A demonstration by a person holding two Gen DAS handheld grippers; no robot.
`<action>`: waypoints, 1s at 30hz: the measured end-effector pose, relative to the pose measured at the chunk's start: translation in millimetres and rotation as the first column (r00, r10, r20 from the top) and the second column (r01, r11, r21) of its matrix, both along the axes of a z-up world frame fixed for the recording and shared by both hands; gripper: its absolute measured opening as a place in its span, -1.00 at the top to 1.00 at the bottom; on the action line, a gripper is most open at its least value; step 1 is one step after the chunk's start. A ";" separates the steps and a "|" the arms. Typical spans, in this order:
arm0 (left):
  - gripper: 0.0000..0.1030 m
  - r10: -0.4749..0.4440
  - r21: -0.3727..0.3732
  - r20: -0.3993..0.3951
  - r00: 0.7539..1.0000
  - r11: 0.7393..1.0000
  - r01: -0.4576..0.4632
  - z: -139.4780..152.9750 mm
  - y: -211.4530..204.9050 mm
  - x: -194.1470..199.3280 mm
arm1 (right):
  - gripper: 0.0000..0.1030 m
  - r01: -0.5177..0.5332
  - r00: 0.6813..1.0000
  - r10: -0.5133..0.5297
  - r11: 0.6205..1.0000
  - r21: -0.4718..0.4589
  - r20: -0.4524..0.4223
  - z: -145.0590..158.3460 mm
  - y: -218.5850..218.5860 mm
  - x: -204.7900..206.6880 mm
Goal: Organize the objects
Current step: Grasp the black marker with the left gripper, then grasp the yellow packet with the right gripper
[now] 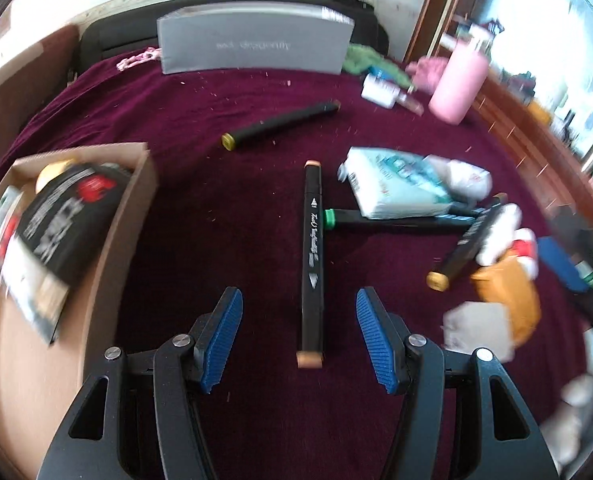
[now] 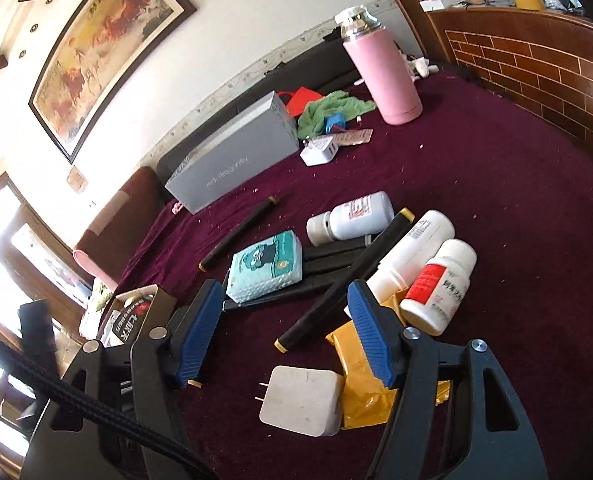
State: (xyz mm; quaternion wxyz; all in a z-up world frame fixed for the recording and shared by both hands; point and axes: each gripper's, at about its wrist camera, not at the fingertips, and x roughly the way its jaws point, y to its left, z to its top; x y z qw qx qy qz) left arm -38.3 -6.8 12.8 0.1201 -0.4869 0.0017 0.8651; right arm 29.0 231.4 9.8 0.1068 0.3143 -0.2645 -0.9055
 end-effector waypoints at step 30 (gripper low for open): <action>0.79 -0.082 0.066 0.013 0.997 0.995 0.081 -0.4 -52.3 72.9 | -0.35 0.012 0.997 -0.010 0.999 -0.033 0.075 -17.9 3.2 -6.6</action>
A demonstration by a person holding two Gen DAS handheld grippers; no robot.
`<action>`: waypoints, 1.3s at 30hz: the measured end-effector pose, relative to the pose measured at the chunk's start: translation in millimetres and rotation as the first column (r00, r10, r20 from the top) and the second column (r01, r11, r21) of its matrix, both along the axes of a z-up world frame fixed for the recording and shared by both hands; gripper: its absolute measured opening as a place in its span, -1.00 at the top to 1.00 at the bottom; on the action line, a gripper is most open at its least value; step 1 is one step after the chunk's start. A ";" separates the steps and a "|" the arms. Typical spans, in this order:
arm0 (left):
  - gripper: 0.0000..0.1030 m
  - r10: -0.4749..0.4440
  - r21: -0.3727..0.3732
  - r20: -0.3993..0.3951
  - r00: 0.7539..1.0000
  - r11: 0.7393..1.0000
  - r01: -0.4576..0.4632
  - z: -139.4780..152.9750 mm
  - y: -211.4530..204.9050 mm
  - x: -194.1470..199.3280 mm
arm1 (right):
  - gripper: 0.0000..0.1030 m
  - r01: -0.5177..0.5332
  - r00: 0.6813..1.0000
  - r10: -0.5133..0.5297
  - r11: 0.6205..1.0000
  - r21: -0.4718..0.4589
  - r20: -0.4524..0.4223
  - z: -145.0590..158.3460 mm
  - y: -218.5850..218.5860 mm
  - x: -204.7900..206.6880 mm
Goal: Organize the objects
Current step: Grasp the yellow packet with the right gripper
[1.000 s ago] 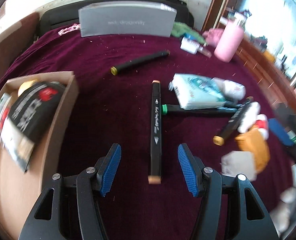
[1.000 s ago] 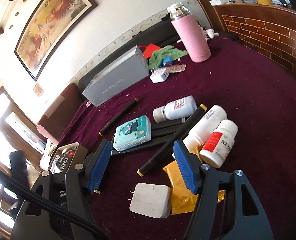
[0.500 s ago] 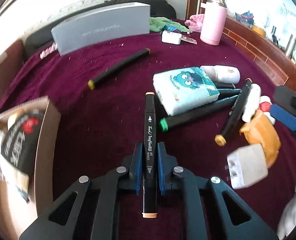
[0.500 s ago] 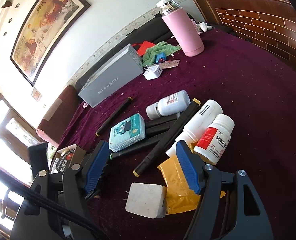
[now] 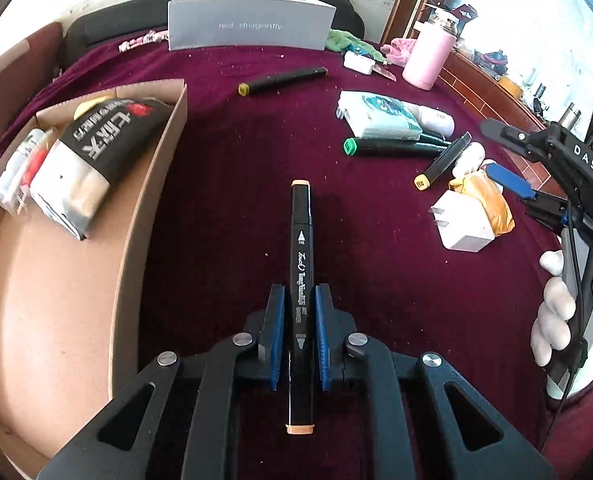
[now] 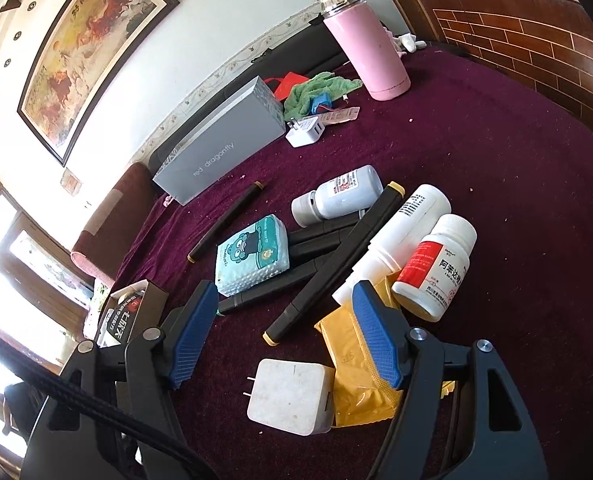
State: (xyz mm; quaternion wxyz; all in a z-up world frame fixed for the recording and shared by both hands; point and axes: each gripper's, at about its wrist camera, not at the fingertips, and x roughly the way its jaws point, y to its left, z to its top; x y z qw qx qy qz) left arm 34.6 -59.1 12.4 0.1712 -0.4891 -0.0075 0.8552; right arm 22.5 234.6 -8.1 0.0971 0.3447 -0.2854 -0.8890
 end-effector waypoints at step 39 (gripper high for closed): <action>0.77 -0.063 -0.067 -0.091 0.994 0.996 0.057 -5.8 30.0 4.9 | 0.13 -0.025 0.957 -0.078 0.937 0.348 0.280 -16.9 -10.9 -12.9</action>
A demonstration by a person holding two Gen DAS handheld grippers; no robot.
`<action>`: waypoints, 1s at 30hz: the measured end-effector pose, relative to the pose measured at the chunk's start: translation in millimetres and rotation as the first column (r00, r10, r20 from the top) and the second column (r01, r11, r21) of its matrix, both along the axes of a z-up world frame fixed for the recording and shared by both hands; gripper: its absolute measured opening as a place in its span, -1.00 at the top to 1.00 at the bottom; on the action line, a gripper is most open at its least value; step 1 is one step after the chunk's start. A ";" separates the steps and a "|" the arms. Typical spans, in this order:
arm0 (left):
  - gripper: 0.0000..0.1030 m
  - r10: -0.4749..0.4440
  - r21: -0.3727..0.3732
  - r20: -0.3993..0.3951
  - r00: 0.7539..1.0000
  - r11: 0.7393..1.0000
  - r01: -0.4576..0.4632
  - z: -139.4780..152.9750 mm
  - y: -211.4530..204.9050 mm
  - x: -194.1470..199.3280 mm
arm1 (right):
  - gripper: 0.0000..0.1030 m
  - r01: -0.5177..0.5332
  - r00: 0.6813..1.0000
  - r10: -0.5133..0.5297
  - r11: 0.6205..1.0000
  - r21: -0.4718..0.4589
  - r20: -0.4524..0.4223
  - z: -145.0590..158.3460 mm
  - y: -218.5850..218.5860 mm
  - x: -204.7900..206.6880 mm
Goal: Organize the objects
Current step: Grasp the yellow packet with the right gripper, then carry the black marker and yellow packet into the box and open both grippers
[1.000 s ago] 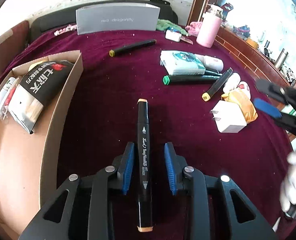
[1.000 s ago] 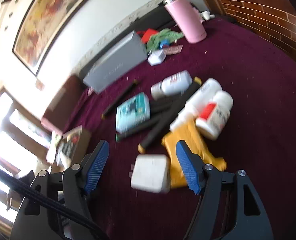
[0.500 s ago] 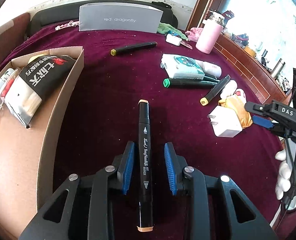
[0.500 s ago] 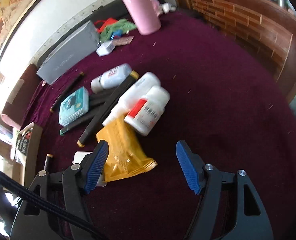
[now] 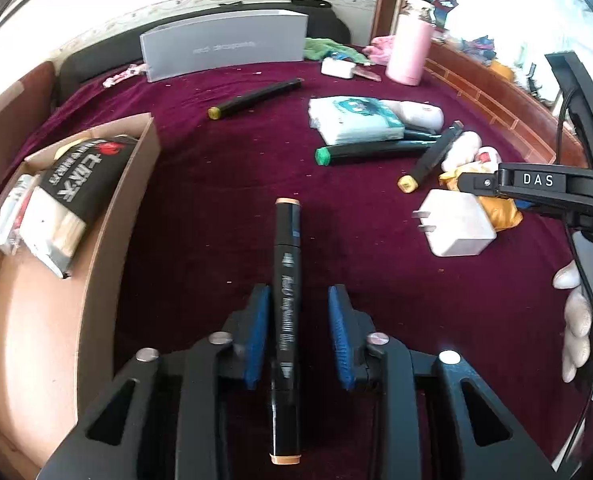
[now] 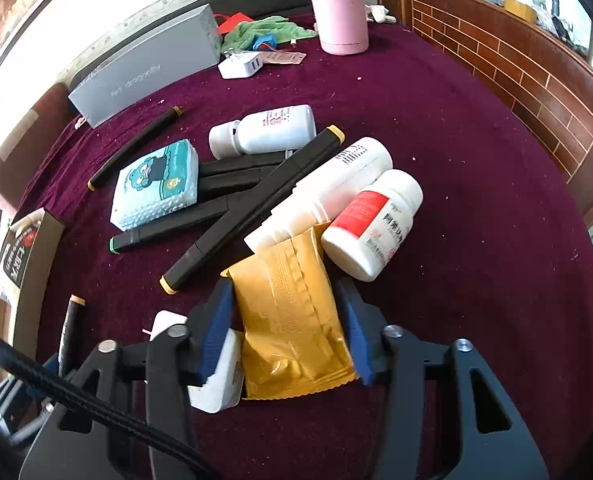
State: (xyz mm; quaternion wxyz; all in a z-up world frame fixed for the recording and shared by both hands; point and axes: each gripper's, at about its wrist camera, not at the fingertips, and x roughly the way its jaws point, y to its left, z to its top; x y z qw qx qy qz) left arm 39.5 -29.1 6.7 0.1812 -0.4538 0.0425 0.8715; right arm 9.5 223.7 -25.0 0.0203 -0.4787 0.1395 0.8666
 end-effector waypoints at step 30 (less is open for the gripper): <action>0.78 0.266 0.158 -0.035 0.963 0.953 -0.257 68.6 -193.8 -10.5 | 0.19 -0.389 0.921 0.364 0.874 -0.290 -0.139 80.3 -159.5 21.4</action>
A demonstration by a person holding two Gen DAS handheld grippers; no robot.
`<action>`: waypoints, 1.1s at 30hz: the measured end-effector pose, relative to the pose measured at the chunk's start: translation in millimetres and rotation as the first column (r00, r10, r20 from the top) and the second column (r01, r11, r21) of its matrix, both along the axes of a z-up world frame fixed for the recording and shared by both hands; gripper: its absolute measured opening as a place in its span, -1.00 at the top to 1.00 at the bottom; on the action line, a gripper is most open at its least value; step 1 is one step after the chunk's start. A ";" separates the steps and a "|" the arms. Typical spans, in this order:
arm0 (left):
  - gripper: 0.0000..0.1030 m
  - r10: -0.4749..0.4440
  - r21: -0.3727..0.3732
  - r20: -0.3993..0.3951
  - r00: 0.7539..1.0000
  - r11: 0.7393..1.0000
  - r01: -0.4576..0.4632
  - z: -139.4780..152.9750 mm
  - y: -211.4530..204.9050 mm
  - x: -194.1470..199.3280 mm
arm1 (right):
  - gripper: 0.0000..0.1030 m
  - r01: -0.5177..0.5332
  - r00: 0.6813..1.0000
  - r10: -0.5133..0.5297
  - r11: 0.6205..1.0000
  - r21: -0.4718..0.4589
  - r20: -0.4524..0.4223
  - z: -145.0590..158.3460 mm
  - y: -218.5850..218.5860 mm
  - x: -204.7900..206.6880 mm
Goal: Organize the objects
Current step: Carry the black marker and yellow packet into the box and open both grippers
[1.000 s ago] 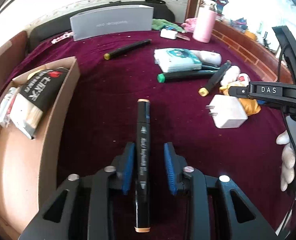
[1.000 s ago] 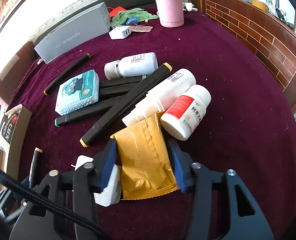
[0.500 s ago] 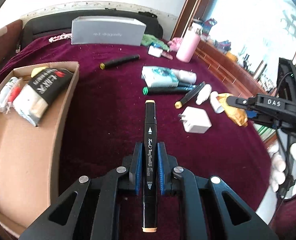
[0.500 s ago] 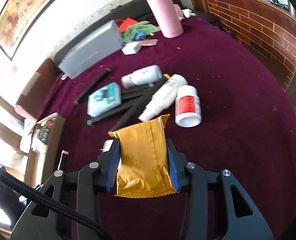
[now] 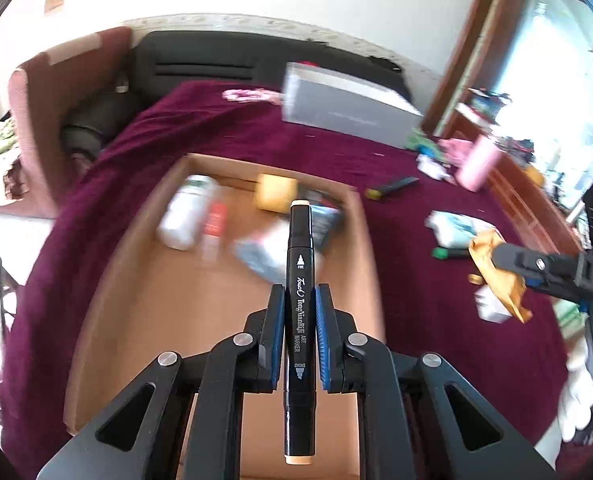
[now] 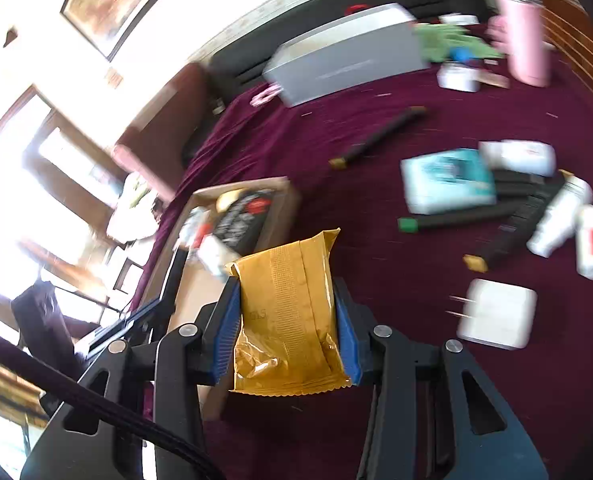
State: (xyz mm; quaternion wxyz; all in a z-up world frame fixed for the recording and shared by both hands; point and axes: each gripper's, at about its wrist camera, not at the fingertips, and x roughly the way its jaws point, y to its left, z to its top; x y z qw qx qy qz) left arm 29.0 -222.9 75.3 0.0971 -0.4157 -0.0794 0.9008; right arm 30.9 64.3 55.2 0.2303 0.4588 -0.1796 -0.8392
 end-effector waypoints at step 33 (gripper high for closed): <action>0.66 0.090 0.074 0.152 0.984 0.992 -0.102 -63.5 -70.0 -33.7 | 0.13 -0.154 0.974 0.150 0.988 0.011 0.167 -72.5 -175.1 -34.8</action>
